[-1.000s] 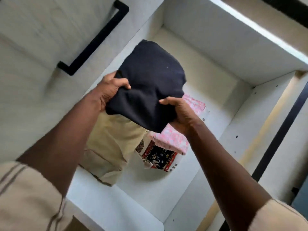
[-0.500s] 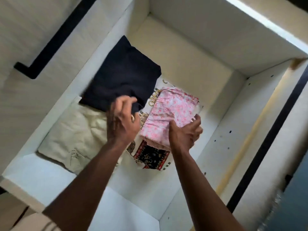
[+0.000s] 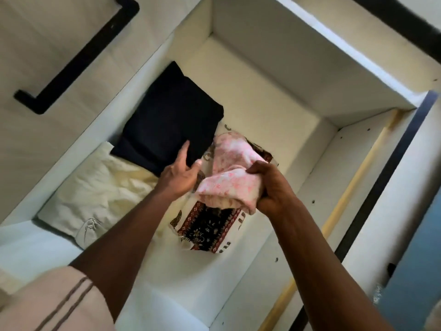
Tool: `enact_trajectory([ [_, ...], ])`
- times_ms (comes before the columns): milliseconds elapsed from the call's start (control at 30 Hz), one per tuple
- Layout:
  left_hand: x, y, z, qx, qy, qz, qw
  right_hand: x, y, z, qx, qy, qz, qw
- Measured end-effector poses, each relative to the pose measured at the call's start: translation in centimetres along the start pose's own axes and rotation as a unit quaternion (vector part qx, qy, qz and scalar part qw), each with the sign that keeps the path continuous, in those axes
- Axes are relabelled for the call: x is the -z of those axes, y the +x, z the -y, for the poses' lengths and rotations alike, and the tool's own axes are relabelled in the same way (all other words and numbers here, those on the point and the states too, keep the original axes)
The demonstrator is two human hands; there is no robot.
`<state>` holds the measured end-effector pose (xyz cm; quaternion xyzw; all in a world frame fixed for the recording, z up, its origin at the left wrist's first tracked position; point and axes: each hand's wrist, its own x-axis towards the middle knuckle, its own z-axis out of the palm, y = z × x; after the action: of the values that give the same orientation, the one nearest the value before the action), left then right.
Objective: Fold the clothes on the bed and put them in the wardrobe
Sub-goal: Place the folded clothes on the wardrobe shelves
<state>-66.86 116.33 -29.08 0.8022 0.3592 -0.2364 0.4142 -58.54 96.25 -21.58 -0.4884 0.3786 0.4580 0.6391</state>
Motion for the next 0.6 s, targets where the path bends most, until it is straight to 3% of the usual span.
enact_trajectory([
  [167,1.2,4.0,0.5,0.044,-0.190,0.039,0.980,-3.1,-0.4,7.6,0.057,0.086,0.068,0.992],
  [367,-0.3,4.9,1.5,0.039,-0.254,-0.002,0.966,-11.5,5.6,16.1,0.136,0.080,0.128,0.979],
  [600,-0.2,6.1,2.2,0.027,-0.290,-0.017,0.956,-13.2,22.4,16.2,0.152,-0.083,-0.019,0.985],
])
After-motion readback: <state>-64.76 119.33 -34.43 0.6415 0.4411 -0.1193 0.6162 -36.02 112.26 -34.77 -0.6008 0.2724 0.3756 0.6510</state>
